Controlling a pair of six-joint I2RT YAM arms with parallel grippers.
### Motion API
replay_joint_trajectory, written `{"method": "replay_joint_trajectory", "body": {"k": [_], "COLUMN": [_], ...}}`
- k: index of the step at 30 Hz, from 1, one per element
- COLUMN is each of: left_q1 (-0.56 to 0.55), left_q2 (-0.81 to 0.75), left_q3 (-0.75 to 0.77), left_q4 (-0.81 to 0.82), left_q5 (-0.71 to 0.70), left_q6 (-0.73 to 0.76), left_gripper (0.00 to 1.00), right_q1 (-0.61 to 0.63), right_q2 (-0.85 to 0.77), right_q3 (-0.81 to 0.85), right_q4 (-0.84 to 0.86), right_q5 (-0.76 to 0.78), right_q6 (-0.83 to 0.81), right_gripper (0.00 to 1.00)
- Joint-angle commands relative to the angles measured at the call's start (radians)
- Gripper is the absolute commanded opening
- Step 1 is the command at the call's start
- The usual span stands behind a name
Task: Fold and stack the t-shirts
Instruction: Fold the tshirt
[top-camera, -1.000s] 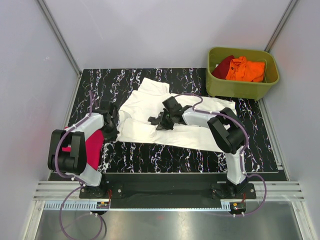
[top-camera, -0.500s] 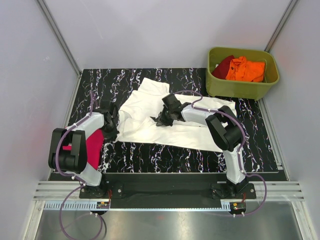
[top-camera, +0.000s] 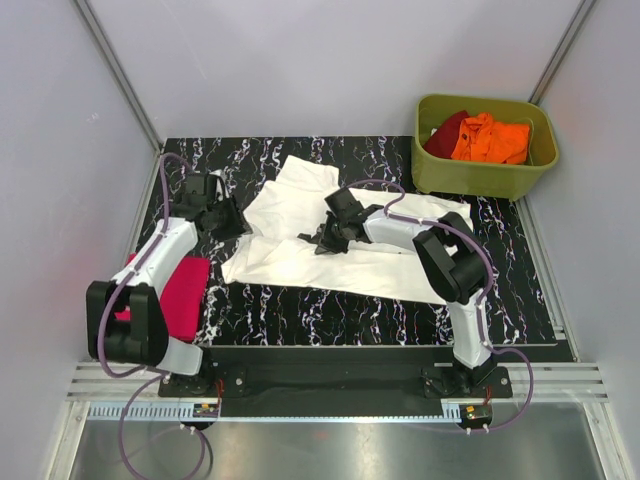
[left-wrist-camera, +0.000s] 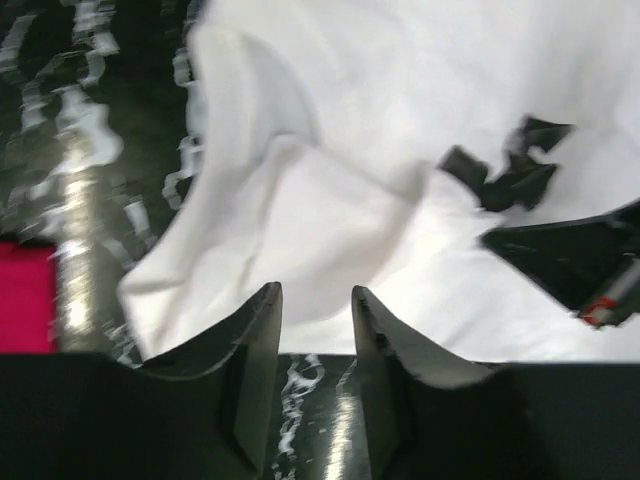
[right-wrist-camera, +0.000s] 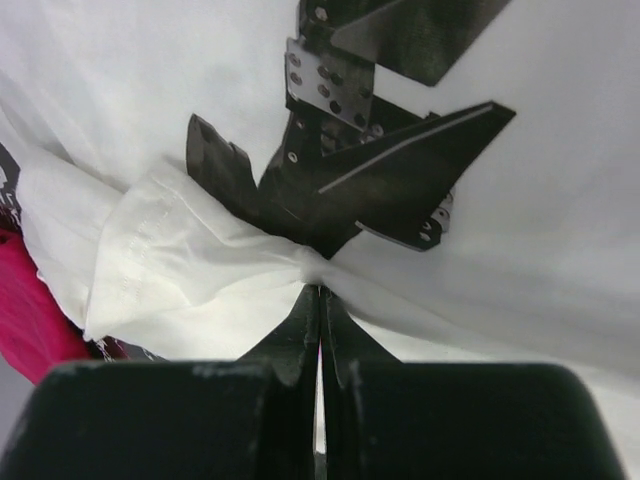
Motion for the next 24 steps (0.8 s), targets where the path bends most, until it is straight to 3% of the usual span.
{"method": "replay_joint_trajectory", "body": {"k": [1,7,12,15,18,24], "left_q1": [-0.024,-0.137,-0.177,-0.202,-0.225,-0.225], "left_q2": [0.151,0.401,0.475,0.434,0.269,0.279], "left_q3": [0.050,0.294,0.352,0.345,0.268,0.274], "left_q4": [0.173,0.068,0.033,0.008,0.049,-0.001], "left_q5": [0.311,0.255,0.205,0.088,-0.009,0.076], "left_q6": [-0.003,0.024,-0.009,0.007,0.031,0.097], "left_gripper": [0.45,0.50,0.54,0.55,0.67,0.73], "right_q1": [-0.005,-0.006,-0.013,-0.025,-0.029,-0.033], "right_q2": [-0.069,-0.092,-0.100,-0.090,-0.080,-0.098], "right_q3": [0.003,0.000,-0.022,-0.028,-0.005,0.011], "right_q4": [-0.077,-0.105,-0.093,-0.081,-0.081,-0.074], "right_q5": [0.018,0.004,-0.019,-0.035,-0.066,-0.098], "right_q6": [-0.034,-0.039,-0.048,-0.056,-0.100,-0.160], "right_gripper": [0.00,0.00,0.00,0.00,0.00,0.09]}}
